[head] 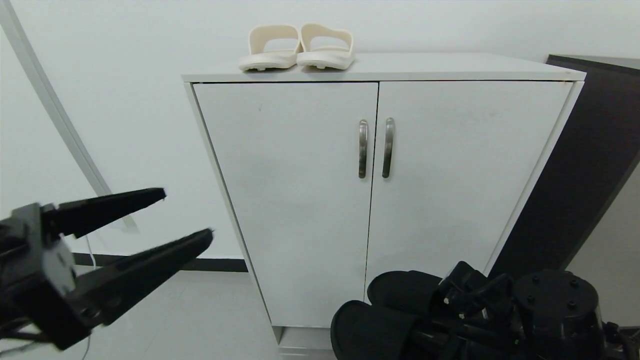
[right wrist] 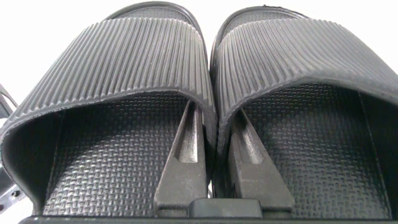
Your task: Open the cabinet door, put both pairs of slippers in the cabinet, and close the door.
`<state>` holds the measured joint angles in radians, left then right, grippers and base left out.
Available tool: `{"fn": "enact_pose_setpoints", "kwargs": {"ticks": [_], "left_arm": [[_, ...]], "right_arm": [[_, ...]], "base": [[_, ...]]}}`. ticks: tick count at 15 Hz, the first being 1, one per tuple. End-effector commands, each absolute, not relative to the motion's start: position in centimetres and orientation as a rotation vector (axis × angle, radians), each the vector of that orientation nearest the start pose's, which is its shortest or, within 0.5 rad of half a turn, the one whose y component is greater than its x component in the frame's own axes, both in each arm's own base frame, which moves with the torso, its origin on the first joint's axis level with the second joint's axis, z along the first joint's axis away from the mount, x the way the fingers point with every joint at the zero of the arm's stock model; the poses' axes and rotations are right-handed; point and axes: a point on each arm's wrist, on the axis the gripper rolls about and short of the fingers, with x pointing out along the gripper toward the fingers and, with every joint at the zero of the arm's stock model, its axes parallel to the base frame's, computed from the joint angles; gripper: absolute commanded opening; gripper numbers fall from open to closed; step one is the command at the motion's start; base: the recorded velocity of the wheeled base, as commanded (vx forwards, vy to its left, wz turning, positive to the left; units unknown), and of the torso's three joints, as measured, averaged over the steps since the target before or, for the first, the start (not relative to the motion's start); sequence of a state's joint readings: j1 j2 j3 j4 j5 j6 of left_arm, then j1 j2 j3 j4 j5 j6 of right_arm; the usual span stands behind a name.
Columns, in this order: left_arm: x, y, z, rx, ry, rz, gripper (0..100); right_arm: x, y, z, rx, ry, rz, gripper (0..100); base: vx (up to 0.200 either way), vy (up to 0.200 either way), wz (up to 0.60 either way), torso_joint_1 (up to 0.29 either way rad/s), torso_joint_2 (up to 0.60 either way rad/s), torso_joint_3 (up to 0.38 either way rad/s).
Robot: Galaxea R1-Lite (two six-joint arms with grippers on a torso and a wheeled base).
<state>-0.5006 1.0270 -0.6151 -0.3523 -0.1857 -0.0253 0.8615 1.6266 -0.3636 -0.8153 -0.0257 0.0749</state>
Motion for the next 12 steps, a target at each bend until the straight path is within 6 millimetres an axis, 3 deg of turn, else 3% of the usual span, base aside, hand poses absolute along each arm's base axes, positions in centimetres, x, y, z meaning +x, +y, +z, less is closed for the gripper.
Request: {"fn": "enact_pose_setpoints", "kwargs": {"ticks": [1, 4, 8, 12], "left_arm": [[14.9, -12.2, 25.3, -0.025, 0.059, -0.77, 100], [16.6, -16.5, 25.3, -0.033, 0.034, -0.868, 100], [18.9, -20.1, 27.0, -0.123, 0.034, -0.968, 100], [21.8, -23.1, 27.3, -0.15, 0.048, -1.031, 100]], "right_arm": [[15.3, 17.7, 11.1, -0.128, 0.446, 0.805, 0], [15.3, 17.7, 11.1, -0.129, 0.448, 0.804, 0], [15.3, 17.8, 10.8, -0.132, 0.46, 0.806, 0], [15.4, 17.9, 10.4, -0.14, 0.476, 0.803, 0]], "base": [[0.0, 0.0, 0.0, 0.0, 0.0, 0.0], [0.0, 0.0, 0.0, 0.0, 0.0, 0.0], [0.0, 0.0, 0.0, 0.0, 0.0, 0.0], [0.0, 0.0, 0.0, 0.0, 0.0, 0.0]]}}
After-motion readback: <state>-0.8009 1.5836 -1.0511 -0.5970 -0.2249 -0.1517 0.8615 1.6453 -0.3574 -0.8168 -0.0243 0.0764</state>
